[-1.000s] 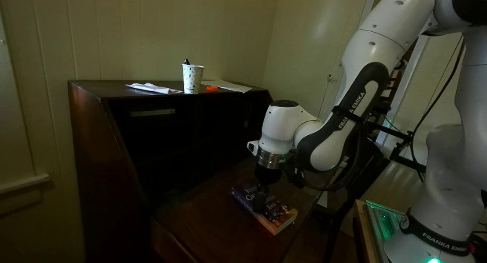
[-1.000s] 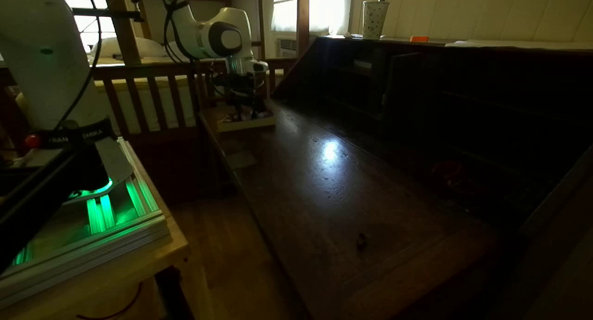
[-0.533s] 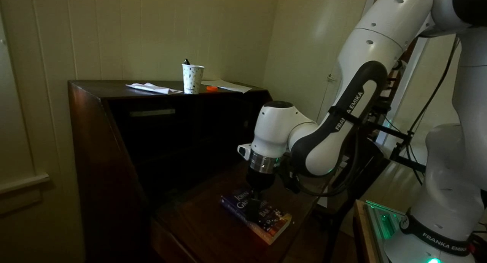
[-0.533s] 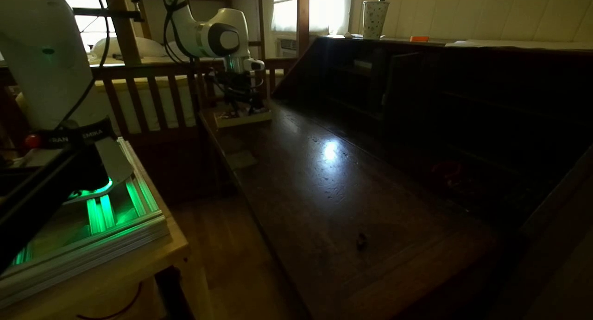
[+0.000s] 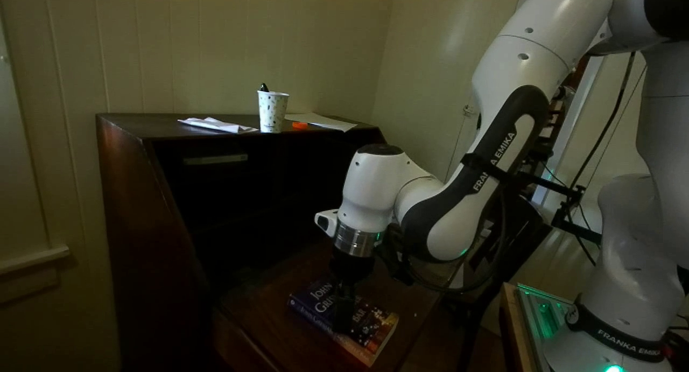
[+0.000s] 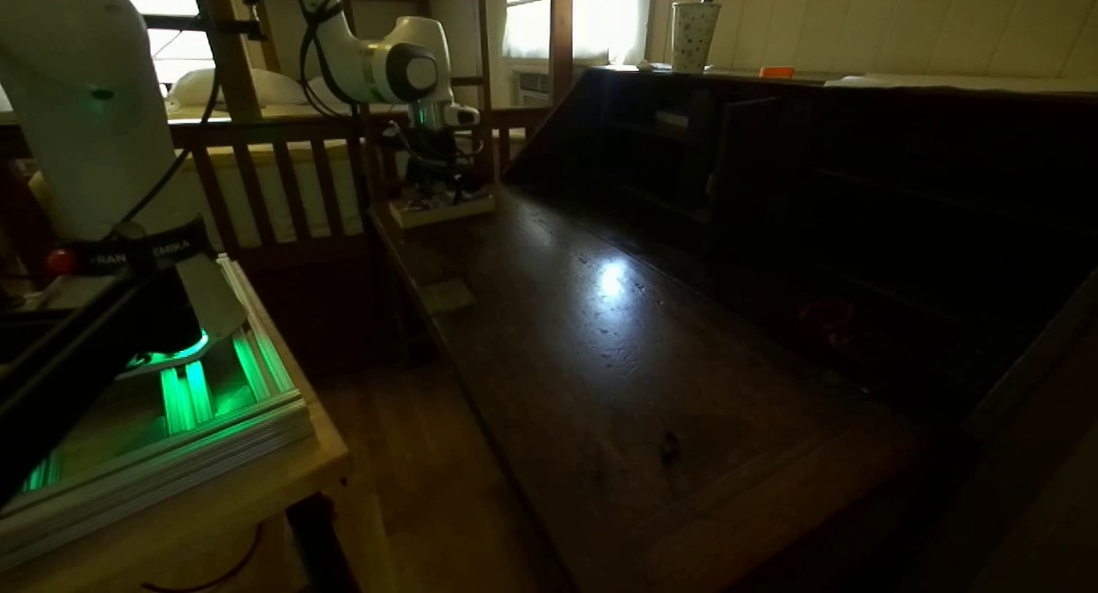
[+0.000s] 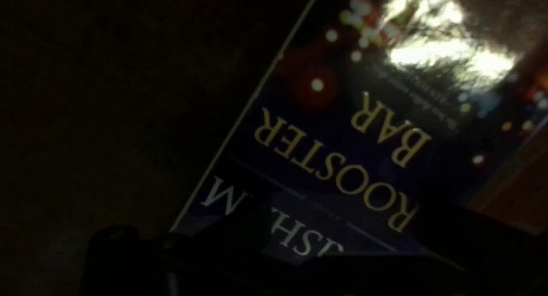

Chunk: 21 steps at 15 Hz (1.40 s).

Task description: Move the book to the left then put it on the top shelf of the desk

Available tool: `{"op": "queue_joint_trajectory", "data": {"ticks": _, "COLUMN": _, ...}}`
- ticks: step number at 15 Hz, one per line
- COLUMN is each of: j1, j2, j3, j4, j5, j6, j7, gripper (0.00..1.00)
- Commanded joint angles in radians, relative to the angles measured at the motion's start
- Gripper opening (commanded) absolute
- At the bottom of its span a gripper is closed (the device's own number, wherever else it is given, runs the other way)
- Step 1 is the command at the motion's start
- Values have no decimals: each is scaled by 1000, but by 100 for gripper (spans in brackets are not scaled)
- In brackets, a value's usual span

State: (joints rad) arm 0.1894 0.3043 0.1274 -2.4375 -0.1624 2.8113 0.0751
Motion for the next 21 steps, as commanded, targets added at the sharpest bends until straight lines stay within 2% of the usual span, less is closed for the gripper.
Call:
{"op": "queue_joint_trajectory", "data": {"ticks": 1, "j1": 72, "j2": 76, "j3": -27, "j4": 112, "j5": -34, "j6": -37, "j7": 45, "gripper": 100}}
{"op": "queue_joint_trajectory", "data": {"ticks": 8, "j1": 151, "j2": 142, "j3": -50, "j4": 256, "j5": -11, "j6": -143, "j7": 165, "gripper": 100}}
{"op": "queue_joint_trajectory", "data": {"ticks": 14, "j1": 164, "j2": 174, "j3": -8, "j4": 310, "j5": -6, "j6": -171, "j7": 130, "gripper": 100}}
{"op": "queue_joint_trajectory", "data": {"ticks": 21, "j1": 195, "j2": 190, "j3": -20, "j4": 339, "j5": -25, "j6": -183, "j7": 138, "gripper": 100}}
